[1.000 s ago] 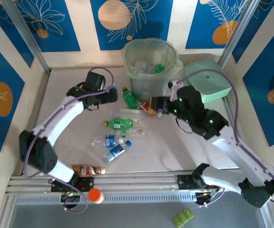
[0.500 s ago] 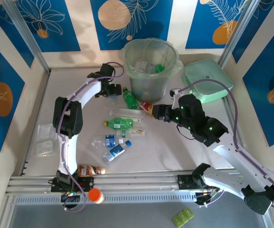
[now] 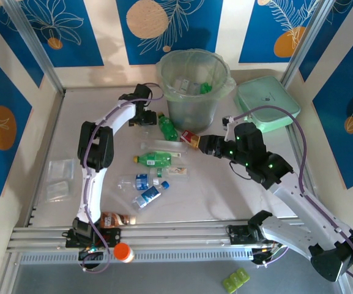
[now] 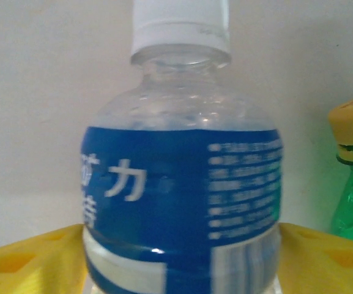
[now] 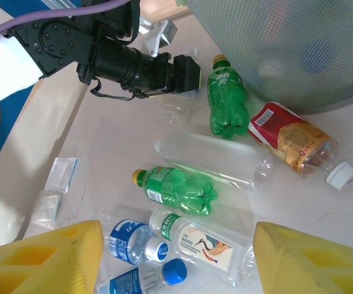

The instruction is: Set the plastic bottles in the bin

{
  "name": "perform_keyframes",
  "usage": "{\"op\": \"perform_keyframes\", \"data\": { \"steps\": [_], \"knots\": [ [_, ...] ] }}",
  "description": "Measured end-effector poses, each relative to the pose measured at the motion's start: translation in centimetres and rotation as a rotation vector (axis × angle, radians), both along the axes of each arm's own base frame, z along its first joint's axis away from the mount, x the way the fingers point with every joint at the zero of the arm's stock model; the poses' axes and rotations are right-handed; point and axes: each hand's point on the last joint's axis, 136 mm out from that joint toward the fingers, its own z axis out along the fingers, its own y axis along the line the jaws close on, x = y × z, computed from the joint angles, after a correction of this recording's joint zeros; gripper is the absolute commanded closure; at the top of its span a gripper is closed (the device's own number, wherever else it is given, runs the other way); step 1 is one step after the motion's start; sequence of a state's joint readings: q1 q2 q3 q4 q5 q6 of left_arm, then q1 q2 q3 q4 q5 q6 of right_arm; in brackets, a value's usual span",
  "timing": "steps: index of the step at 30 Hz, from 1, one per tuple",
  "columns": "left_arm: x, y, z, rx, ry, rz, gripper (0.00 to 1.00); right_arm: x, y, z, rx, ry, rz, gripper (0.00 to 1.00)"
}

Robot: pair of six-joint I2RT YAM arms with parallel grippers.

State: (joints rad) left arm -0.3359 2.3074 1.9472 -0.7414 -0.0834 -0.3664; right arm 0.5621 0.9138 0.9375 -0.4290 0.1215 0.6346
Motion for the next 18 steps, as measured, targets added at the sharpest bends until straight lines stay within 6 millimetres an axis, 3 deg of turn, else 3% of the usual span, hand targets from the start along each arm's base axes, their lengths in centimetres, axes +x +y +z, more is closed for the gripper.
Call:
{"op": "perform_keyframes", "data": {
  "steps": [6,14,18],
  "knots": [
    [0.1,0.0,0.1,0.002,-0.011,-0.007,0.50,0.0,0.2,0.4,0.038,0.002,0.016,0.38],
    [0.0,0.2,0.7,0.013,-0.019,-0.027,0.51,-0.4,0.3,1.0,0.053,-0.009,0.031,0.38],
    [-1.1,0.7,2.9,0.019,-0.030,-0.026,0.50,-1.0,0.2,1.7,0.064,-0.031,0.039,0.38]
  ]
}}
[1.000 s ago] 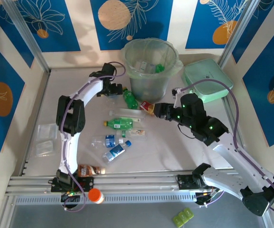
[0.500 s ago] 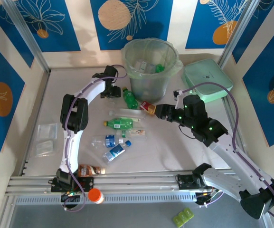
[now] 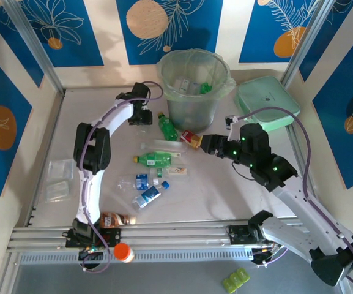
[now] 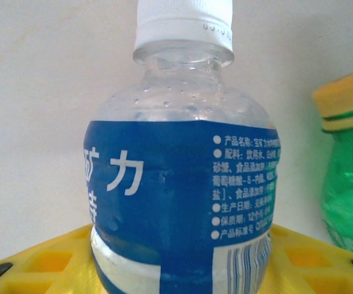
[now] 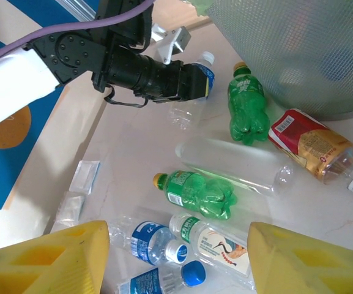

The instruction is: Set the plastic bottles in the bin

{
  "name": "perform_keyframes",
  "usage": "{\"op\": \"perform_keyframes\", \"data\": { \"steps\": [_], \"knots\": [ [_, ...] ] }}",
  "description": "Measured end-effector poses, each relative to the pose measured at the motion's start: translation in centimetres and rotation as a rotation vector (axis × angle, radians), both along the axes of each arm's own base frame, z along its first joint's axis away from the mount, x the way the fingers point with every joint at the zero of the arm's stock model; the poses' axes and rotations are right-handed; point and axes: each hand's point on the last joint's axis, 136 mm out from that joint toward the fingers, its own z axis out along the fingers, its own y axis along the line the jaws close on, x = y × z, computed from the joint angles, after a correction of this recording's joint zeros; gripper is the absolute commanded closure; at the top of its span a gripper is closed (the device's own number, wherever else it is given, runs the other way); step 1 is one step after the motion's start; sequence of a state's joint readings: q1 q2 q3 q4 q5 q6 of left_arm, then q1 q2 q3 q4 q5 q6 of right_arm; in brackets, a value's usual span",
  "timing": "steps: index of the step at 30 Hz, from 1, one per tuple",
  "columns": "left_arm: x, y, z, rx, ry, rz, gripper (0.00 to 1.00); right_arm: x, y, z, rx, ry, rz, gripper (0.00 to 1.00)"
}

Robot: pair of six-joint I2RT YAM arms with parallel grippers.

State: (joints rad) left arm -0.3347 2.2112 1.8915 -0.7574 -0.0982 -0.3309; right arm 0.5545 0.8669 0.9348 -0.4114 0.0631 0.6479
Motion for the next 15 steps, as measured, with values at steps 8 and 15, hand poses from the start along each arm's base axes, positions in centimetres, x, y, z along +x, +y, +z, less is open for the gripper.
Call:
{"op": "perform_keyframes", "data": {
  "steps": [8,15],
  "knots": [
    [-4.7,0.3,12.7,-0.119,-0.201,-0.025,0.50,-0.5,-0.3,4.4,0.027,-0.088,0.002,0.37],
    [-14.0,-3.8,23.0,-0.301,-0.426,-0.215,0.51,-1.0,-0.4,9.0,0.078,-0.181,0.013,0.38]
  ]
}}
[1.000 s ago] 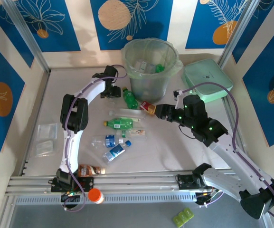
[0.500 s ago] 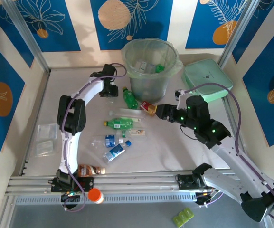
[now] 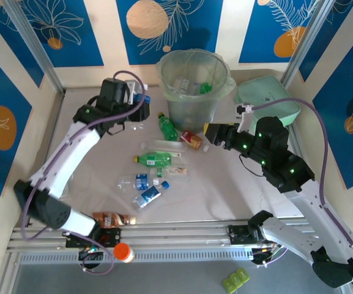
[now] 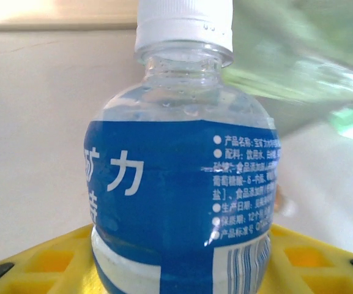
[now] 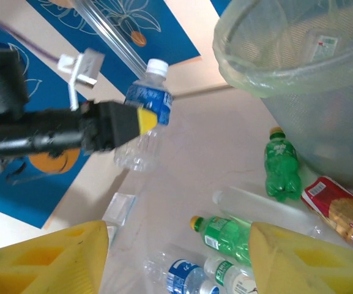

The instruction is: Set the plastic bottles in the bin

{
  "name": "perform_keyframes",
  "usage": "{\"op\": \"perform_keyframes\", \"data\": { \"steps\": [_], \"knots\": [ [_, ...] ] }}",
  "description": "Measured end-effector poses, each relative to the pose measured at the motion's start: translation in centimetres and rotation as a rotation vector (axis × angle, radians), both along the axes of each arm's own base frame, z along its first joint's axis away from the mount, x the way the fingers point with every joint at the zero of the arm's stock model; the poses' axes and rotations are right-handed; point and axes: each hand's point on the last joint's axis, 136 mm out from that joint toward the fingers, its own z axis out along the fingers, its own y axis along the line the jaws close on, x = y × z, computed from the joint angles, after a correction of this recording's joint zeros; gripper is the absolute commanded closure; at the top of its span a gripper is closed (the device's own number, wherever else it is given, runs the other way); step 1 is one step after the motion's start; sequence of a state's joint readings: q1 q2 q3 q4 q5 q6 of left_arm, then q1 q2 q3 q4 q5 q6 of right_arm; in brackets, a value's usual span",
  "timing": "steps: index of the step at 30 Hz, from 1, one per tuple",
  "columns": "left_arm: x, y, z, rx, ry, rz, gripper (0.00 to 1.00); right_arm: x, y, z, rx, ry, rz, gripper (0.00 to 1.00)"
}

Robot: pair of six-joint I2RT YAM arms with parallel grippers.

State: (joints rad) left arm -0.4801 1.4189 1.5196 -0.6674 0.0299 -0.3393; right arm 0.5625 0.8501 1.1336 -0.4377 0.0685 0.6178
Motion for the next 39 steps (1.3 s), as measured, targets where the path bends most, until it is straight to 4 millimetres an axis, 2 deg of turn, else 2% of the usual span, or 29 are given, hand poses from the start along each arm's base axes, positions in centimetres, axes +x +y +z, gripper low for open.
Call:
{"op": "perform_keyframes", "data": {
  "steps": [3,5,9,14,21,26,29,35,36,39],
  "knots": [
    [-4.7,-2.5,1.7,-0.083,-0.045,-0.135,0.52,-0.3,0.0,0.7,0.009,-0.006,0.013,0.38],
    [-7.2,-3.3,2.4,-0.143,-0.059,-0.196,0.52,-0.5,0.0,1.3,0.015,-0.012,0.019,0.38],
    [-10.9,-4.2,4.1,-0.302,-0.091,-0.293,0.51,-1.1,0.0,3.5,0.043,-0.048,0.042,0.38],
    [-14.4,-6.0,5.3,-0.479,-0.114,-0.438,0.51,-1.8,0.2,5.8,0.069,-0.083,0.082,0.37],
    [-16.2,-8.3,5.4,-0.622,-0.081,-0.572,0.50,-2.5,1.9,5.6,0.076,-0.048,0.191,0.37],
    [-17.5,-9.4,6.8,-0.687,-0.097,-0.658,0.50,-3.2,3.7,5.2,0.101,0.004,0.305,0.12],
    [-18.4,-10.0,7.6,-0.712,-0.112,-0.705,0.50,-3.0,5.2,5.2,0.113,0.043,0.366,0.08],
    [-19.1,-10.8,7.9,-0.732,-0.112,-0.751,0.50,-2.0,7.5,5.0,0.100,0.079,0.409,0.17],
    [-19.1,-10.9,7.7,-0.732,-0.110,-0.755,0.50,-2.0,7.8,5.0,0.097,0.078,0.417,0.21],
    [-19.2,-11.2,7.5,-0.732,-0.101,-0.763,0.51,-2.2,8.7,5.3,0.087,0.065,0.443,0.40]
  ]
}}
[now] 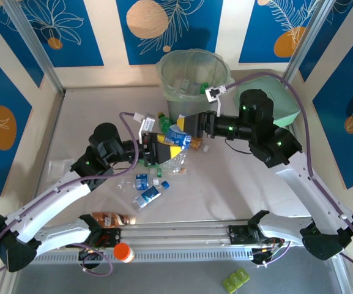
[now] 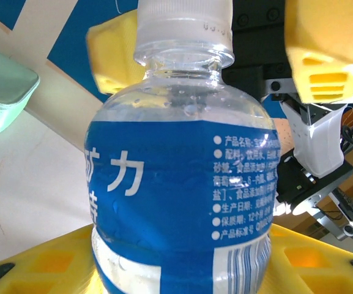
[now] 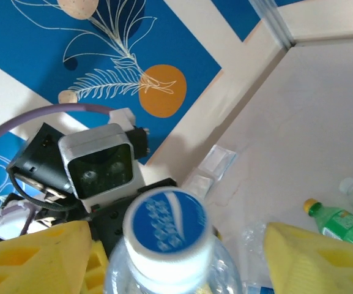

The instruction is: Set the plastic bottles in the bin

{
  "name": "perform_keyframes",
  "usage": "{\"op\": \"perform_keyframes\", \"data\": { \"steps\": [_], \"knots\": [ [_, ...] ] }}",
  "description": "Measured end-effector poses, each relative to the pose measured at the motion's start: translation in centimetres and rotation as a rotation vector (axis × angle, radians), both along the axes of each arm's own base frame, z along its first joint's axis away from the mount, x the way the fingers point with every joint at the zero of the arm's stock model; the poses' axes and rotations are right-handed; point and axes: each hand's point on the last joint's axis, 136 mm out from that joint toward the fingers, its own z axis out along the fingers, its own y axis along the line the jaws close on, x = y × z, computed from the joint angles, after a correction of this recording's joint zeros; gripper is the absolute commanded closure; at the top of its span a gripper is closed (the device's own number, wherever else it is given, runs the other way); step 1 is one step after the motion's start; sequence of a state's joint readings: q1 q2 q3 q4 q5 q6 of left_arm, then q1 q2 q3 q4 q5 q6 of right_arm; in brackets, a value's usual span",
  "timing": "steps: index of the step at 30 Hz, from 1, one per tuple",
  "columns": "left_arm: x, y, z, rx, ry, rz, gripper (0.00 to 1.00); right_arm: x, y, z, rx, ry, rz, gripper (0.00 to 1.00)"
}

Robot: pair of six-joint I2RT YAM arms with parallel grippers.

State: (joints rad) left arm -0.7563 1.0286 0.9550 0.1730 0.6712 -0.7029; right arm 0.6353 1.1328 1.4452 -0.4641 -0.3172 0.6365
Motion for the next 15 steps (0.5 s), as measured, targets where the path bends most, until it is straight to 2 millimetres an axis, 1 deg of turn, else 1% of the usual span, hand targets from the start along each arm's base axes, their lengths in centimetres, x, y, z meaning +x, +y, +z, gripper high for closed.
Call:
{"op": "perform_keyframes", "data": {
  "steps": [4,7,9,12,15],
  "knots": [
    [-0.12,-0.13,0.04,-0.003,-0.003,-0.007,0.51,-0.24,0.71,-0.22,-0.010,-0.004,0.022,0.59],
    [-0.28,-0.17,0.16,-0.008,-0.005,-0.015,0.51,-0.15,0.73,-0.28,-0.014,-0.008,0.017,0.77],
    [-0.27,-0.18,0.19,-0.009,-0.004,-0.015,0.49,-0.14,0.69,-0.24,-0.013,-0.009,0.014,0.87],
    [-0.19,-0.18,0.20,-0.009,-0.008,-0.009,0.38,-0.14,0.55,-0.15,-0.011,-0.008,0.007,0.99],
    [-0.15,-0.23,0.12,-0.005,-0.018,-0.004,0.19,0.06,0.28,-0.21,-0.004,0.006,-0.003,1.00]
  ]
}}
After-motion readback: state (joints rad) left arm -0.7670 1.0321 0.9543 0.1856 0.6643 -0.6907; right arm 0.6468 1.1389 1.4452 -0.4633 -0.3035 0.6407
